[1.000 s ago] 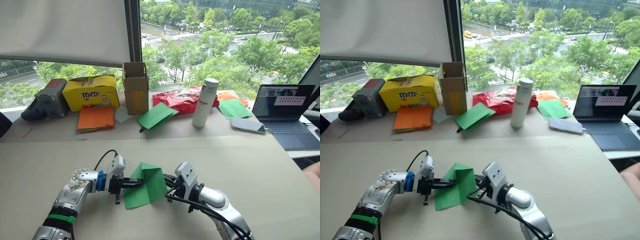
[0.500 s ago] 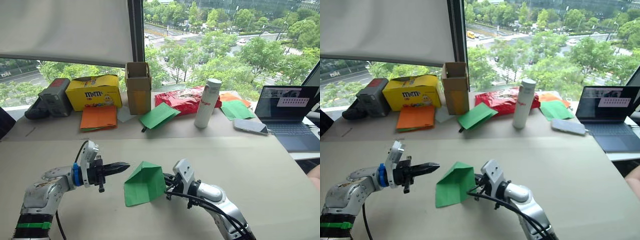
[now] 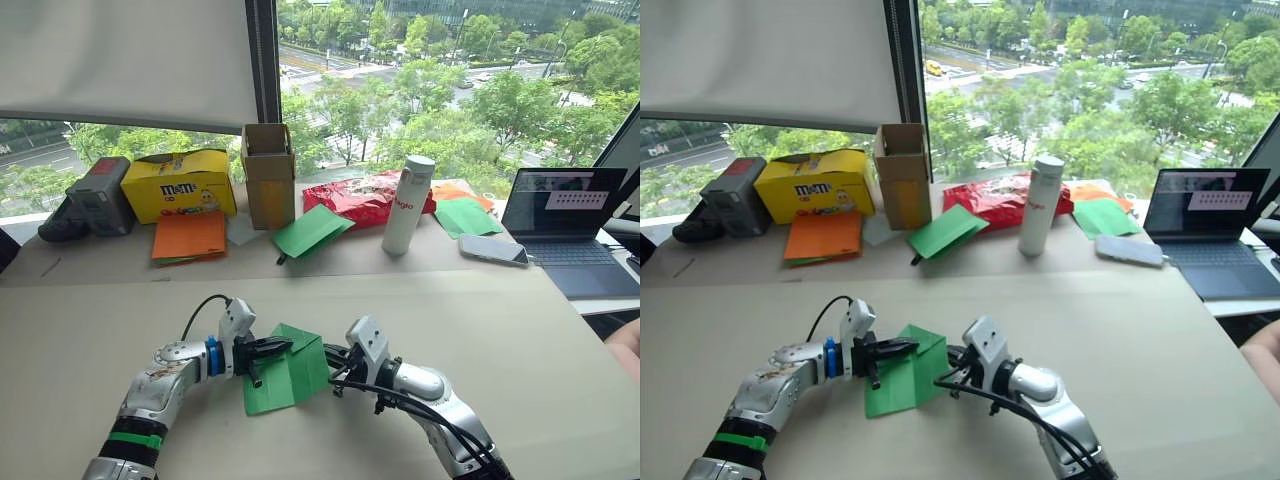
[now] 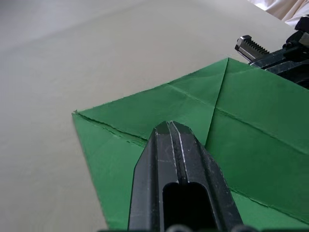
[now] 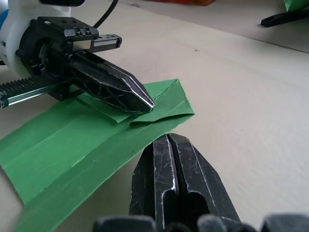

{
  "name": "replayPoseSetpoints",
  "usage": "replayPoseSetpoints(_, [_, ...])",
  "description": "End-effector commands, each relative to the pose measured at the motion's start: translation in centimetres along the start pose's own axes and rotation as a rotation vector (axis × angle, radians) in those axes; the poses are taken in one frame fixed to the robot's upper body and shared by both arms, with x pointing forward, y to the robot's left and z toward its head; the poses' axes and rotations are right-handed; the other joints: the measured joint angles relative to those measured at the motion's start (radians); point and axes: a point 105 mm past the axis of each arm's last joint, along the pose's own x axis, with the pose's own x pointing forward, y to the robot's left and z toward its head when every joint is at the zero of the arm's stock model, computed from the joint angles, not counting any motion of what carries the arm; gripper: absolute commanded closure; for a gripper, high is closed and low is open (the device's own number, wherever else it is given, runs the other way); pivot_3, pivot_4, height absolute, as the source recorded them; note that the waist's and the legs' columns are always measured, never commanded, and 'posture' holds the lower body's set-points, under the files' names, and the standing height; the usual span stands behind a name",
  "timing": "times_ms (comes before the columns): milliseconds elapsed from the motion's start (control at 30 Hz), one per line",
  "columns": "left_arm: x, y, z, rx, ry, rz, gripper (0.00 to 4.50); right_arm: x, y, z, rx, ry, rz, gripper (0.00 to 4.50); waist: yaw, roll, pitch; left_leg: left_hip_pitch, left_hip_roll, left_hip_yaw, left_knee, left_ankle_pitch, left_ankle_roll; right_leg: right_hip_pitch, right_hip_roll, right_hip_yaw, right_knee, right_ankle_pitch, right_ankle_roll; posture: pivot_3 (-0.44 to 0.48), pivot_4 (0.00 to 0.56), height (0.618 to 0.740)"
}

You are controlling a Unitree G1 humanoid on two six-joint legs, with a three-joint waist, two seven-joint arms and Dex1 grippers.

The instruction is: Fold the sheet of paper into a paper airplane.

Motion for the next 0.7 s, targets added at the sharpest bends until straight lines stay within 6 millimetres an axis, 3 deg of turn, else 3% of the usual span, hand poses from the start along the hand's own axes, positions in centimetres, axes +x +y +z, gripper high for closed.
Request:
replayPoseSetpoints(33, [-0.4,-0.2,0.2,0.014,-0.003,0.004,4.5,0.4,0.0,1.7,-0.006,-0.081,0.014,4.46,0.001,0.0,0.0,0.0,0.0,0.0,0.0,0.0,0.0,0.0,0.0,0.0,0.0,0.0,0.0,0.0,0.15,0.739])
replayPoseSetpoints(700, [-2.0,-1.3,0.3,0.007,-0.01,0.039,4.5,3.5,1.7,1.8,-0.027,-0.078,0.201,4.46,0.003,0.0,0.0,0.0,-0.001,0.0,0.0,0.0,0.0,0.0,-0.002,0.0,0.0,0.0,0.0,0.0,0.15,0.739])
